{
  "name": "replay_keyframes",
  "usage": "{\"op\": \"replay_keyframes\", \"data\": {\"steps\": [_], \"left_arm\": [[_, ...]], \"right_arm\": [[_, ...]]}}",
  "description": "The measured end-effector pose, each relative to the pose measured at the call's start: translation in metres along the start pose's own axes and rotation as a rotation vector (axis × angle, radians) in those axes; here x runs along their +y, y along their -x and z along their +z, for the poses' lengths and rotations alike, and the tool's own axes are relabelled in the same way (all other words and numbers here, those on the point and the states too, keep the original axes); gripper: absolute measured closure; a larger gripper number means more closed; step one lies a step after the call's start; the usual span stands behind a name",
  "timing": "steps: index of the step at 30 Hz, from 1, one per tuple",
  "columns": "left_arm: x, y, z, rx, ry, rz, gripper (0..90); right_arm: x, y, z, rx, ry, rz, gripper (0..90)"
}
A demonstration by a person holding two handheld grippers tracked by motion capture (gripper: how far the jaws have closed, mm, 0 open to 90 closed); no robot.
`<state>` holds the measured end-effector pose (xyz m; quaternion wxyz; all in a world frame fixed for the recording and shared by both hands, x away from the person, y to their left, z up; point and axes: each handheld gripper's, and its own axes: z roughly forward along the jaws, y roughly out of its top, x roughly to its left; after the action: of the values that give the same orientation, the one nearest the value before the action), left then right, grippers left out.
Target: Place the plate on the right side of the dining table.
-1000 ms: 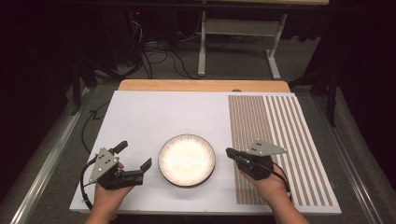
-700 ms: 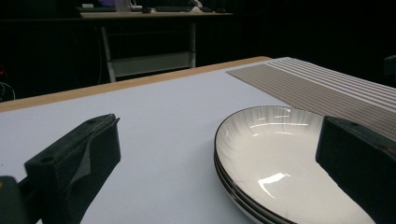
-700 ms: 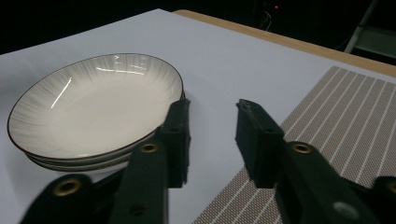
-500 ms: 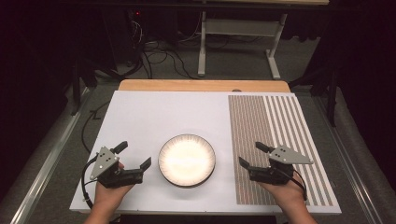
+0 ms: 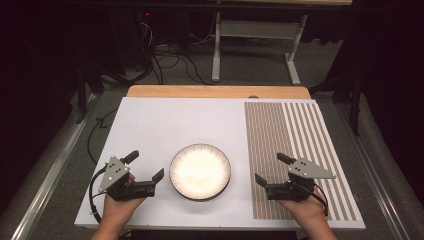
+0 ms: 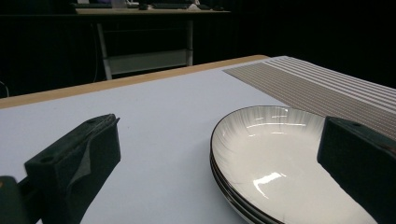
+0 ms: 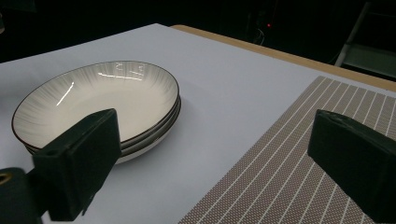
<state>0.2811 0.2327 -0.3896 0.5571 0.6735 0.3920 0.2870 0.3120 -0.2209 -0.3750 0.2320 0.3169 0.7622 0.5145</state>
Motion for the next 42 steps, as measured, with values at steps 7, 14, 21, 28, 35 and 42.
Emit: {"op": "replay_keyframes", "data": {"steps": [7, 14, 21, 28, 35, 42], "left_arm": [[0.002, 0.001, -0.003, -0.002, 0.005, 0.015, 0.3], [0.004, 0.002, -0.002, 0.0, 0.01, 0.026, 0.3], [0.004, 0.003, -0.002, -0.009, 0.012, 0.034, 0.2], [0.004, 0.005, -0.001, -0.014, 0.011, 0.04, 0.3], [0.003, 0.003, 0.0, -0.013, 0.012, 0.024, 0.3], [0.004, 0.004, -0.001, -0.018, 0.016, 0.033, 0.3]], "right_arm": [[0.003, -0.003, 0.003, 0.001, -0.006, -0.011, 19.6], [0.015, -0.013, 0.008, -0.018, -0.01, -0.056, 48.9], [0.029, -0.019, 0.037, 0.006, -0.084, -0.055, 69.5], [0.045, -0.027, 0.065, 0.05, -0.105, -0.055, 84.5], [0.036, -0.032, 0.076, 0.087, -0.119, -0.052, 90.0], [0.017, -0.039, 0.082, 0.106, -0.241, -0.098, 90.0]]}}
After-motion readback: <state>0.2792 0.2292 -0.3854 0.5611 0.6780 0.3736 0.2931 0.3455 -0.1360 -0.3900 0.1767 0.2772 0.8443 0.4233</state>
